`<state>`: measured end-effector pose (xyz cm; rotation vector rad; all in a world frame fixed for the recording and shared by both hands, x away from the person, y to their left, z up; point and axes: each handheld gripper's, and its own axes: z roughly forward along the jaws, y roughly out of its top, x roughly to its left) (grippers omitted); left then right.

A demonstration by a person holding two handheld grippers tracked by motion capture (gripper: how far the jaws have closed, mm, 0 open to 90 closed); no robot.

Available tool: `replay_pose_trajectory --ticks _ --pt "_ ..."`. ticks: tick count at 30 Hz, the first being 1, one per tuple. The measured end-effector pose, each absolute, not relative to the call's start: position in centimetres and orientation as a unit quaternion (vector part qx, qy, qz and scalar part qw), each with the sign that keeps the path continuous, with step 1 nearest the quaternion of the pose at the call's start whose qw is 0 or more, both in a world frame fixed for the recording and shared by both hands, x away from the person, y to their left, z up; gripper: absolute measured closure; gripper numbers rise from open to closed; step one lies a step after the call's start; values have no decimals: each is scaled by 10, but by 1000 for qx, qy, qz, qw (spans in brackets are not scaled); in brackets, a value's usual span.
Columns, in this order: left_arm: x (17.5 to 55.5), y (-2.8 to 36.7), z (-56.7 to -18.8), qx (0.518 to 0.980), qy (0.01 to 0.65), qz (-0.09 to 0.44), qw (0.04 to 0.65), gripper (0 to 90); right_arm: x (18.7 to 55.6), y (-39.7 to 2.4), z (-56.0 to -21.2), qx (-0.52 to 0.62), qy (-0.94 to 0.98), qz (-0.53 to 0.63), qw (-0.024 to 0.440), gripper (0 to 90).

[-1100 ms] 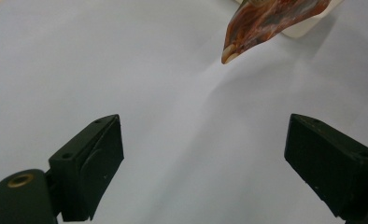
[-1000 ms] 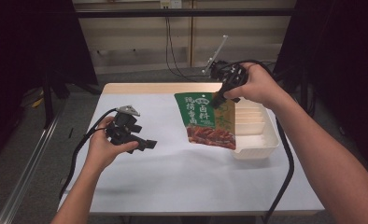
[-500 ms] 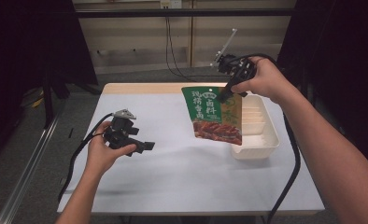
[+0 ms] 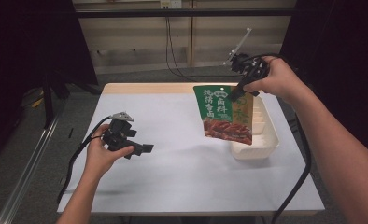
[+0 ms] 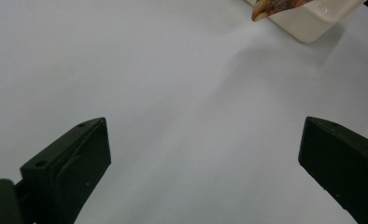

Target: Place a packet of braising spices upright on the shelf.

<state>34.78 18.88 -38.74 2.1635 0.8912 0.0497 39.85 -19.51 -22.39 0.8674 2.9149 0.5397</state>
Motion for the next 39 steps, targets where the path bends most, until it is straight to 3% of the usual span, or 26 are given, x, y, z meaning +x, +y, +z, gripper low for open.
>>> replay_pose_trajectory --ticks 39 --pt "346 191 -401 857 339 -2 389 0 381 -273 -211 344 921 179 46 900"
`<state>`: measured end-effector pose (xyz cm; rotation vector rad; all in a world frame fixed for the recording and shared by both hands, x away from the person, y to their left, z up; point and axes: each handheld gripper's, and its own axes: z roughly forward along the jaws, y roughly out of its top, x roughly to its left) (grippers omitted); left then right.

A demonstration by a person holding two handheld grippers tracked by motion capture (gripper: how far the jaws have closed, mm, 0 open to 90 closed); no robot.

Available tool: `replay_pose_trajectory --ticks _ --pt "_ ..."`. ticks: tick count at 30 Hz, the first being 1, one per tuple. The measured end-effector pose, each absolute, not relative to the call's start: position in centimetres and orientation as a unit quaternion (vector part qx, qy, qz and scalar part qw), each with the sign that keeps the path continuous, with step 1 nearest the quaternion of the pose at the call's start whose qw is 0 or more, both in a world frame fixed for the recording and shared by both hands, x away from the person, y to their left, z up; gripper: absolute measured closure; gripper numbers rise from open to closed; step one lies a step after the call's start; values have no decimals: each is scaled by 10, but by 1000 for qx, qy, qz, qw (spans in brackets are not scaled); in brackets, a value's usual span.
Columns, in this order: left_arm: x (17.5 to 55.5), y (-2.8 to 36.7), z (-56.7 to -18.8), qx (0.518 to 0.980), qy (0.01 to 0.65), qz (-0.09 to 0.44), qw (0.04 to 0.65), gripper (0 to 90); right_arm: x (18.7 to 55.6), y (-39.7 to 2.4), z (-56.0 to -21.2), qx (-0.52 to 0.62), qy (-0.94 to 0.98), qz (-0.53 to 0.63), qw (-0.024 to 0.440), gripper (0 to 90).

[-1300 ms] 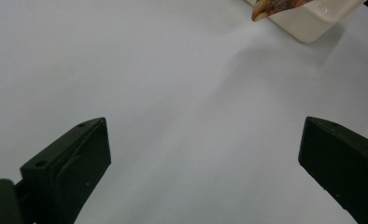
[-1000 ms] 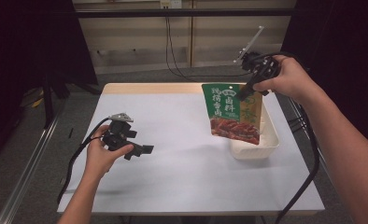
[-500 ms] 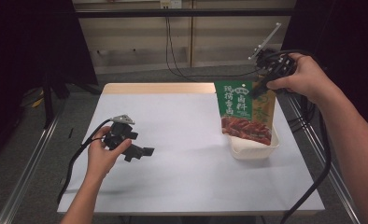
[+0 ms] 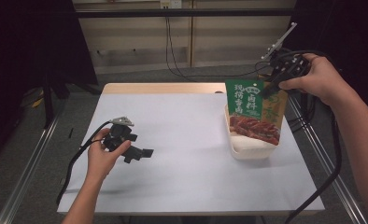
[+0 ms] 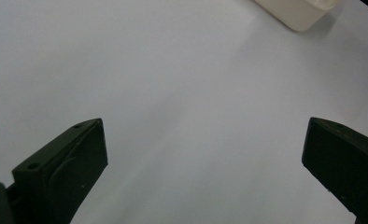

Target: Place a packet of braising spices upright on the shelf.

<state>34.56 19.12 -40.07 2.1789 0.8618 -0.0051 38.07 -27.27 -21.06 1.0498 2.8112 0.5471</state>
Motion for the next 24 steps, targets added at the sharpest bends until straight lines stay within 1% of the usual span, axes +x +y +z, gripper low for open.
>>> replay_pose_trajectory --ticks 7,24 --pt "345 191 -402 855 340 -2 391 0 380 -279 -213 346 921 173 49 900" --pt "345 189 -406 862 336 1 381 4 381 -282 -232 358 920 158 38 900"
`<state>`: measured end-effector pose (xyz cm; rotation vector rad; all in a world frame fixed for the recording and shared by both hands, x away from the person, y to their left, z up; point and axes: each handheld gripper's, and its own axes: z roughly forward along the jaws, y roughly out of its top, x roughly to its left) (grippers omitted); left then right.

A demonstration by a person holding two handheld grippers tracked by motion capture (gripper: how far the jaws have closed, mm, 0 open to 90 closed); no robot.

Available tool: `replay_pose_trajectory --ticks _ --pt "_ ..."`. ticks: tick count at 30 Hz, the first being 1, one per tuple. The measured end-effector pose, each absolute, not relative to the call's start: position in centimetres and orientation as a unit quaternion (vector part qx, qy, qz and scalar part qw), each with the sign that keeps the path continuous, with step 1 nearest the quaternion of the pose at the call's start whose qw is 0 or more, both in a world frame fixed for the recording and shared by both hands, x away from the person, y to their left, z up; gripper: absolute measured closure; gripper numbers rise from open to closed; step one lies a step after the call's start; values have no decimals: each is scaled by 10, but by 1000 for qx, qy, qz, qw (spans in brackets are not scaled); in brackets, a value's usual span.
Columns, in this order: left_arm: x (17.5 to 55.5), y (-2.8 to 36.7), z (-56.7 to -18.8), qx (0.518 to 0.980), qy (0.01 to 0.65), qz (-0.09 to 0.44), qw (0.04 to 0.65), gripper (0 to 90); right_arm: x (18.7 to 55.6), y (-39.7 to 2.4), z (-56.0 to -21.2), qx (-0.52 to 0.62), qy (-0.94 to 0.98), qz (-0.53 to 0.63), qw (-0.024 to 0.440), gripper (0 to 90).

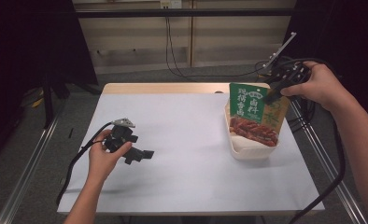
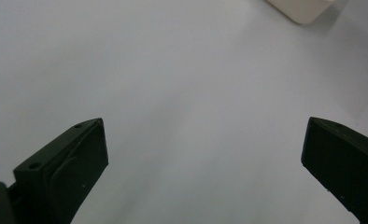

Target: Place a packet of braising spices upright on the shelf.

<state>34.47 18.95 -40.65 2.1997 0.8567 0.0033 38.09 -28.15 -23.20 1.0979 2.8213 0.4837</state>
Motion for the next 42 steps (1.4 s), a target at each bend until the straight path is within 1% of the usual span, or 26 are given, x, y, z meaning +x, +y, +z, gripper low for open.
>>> replay_pose_trajectory --ticks 13,19,23,24,25,26,27,30,31,33,34,36,37,42 --pt "343 189 -408 865 331 2 378 3 378 -287 -248 369 917 149 21 900" --pt "345 189 -414 864 334 0 378 4 378 -293 -254 377 913 151 15 888" --pt "345 190 -418 863 336 1 378 4 377 -294 -253 381 912 151 15 863" --pt "344 190 -419 861 337 2 380 4 376 -294 -251 379 912 156 12 821" --pt "344 190 -419 861 337 2 380 5 376 -294 -251 379 912 156 12 821" --pt "343 191 -420 863 335 -1 378 5 377 -294 -250 383 910 159 20 761" --pt "343 191 -420 863 335 -1 378 6 377 -294 -250 383 910 159 20 761" --pt "342 191 -421 864 336 0 376 6 377 -294 -246 387 907 163 25 699" --pt "341 192 -420 863 335 1 377 5 376 -293 -243 385 908 164 29 649" --pt "341 192 -419 863 335 0 377 5 375 -292 -240 383 909 164 32 616" --pt "340 192 -419 862 336 0 379 6 375 -292 -240 383 909 164 32 616" --pt "339 193 -418 862 337 2 380 6 374 -291 -236 385 908 165 33 556" --pt "339 193 -418 862 337 2 380 5 374 -291 -236 385 908 165 33 556" --pt "339 194 -417 863 336 1 378 5 370 -287 -226 381 909 166 34 475"
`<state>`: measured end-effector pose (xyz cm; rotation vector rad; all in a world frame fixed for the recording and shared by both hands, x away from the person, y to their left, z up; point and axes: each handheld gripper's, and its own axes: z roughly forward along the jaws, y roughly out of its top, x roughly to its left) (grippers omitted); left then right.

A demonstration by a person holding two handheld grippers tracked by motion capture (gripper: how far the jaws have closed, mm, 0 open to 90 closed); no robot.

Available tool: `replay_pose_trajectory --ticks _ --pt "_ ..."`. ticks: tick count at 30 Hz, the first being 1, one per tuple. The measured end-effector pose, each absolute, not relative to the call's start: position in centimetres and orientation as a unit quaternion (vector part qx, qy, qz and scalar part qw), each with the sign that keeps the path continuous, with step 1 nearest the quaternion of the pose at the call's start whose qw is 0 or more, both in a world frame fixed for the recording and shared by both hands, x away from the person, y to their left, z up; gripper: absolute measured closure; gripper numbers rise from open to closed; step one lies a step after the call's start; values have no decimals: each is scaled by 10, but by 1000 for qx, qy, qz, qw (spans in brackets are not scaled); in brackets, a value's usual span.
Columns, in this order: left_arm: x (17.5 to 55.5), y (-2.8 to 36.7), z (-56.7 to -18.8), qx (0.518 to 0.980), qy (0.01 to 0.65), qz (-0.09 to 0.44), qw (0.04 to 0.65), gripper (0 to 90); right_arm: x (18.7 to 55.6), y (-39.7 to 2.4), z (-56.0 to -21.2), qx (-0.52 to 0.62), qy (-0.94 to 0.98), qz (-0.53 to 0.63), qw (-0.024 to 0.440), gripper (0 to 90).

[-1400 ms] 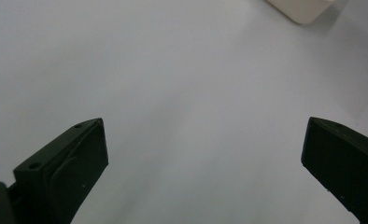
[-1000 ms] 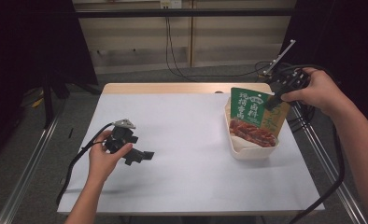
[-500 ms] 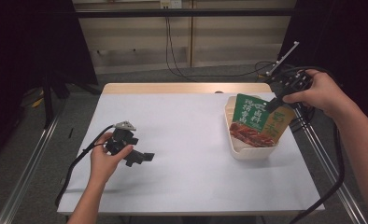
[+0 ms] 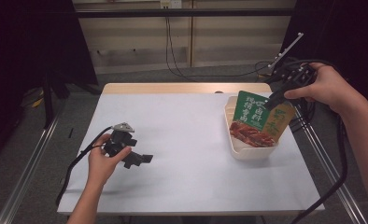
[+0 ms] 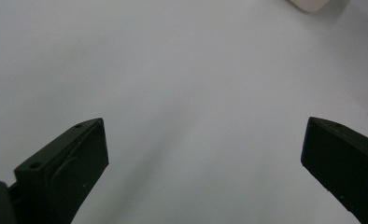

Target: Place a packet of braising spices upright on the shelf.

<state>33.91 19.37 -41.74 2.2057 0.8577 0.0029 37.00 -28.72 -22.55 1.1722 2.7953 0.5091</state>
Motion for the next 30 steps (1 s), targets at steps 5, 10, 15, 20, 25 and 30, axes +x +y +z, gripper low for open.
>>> replay_pose_trajectory --ticks 5,10,15,20,25,30 --pt "339 194 -417 862 336 1 379 5 366 -283 -219 371 913 168 33 445" --pt "337 194 -417 861 337 1 380 5 364 -279 -216 369 913 172 34 421" --pt "337 193 -417 862 336 0 379 5 360 -273 -218 357 918 169 31 379" --pt "337 194 -417 863 335 3 379 6 357 -262 -226 341 924 172 26 356" --pt "337 194 -417 863 334 3 378 5 357 -252 -238 334 926 174 18 329" --pt "337 195 -416 865 333 5 375 5 356 -243 -246 322 930 176 16 313"
